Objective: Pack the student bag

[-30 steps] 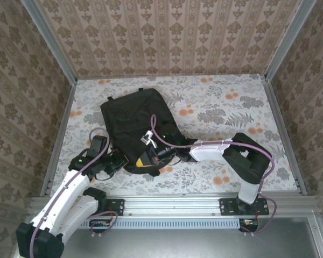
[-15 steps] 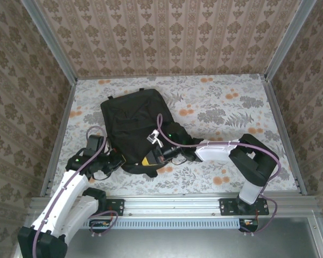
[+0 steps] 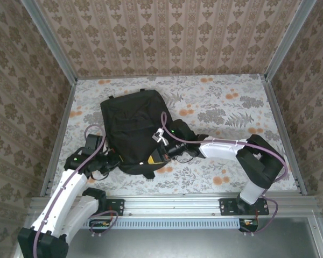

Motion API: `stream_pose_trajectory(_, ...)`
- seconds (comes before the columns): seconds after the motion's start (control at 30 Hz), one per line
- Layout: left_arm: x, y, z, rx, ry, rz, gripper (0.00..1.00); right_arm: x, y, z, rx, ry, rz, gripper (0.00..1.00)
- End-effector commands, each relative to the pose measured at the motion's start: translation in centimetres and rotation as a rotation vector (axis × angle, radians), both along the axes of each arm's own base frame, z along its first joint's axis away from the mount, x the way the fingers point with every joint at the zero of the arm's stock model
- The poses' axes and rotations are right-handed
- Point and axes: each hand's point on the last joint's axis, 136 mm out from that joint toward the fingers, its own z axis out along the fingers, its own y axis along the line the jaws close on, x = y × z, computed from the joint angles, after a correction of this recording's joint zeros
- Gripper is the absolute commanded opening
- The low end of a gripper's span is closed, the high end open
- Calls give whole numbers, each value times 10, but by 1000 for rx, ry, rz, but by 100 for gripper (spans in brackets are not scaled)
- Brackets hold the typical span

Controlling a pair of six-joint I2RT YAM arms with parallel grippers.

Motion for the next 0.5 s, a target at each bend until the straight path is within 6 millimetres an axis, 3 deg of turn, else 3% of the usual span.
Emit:
stream_pose_trajectory(0.0,0,14,3,82,-10,-4,0,3,0,22,25,-34,9,0)
stream_pose_trajectory(0.1,5,9,7,65,-18,-19,0,-2,9,26,31,-30,31,0)
stream_pose_trajectory(0.23,14,7,14,82,-39,-41,11,-8,26,38,57,-32,54,0)
stream_pose_trajectory(0.37,34,-1,15,81,-46,-81,4,-13,43,44,50,-41,79,0)
stream_pose_trajectory(0.47,55,5,19,215,-63,-123,0,-7,53,40,42,-35,68,0)
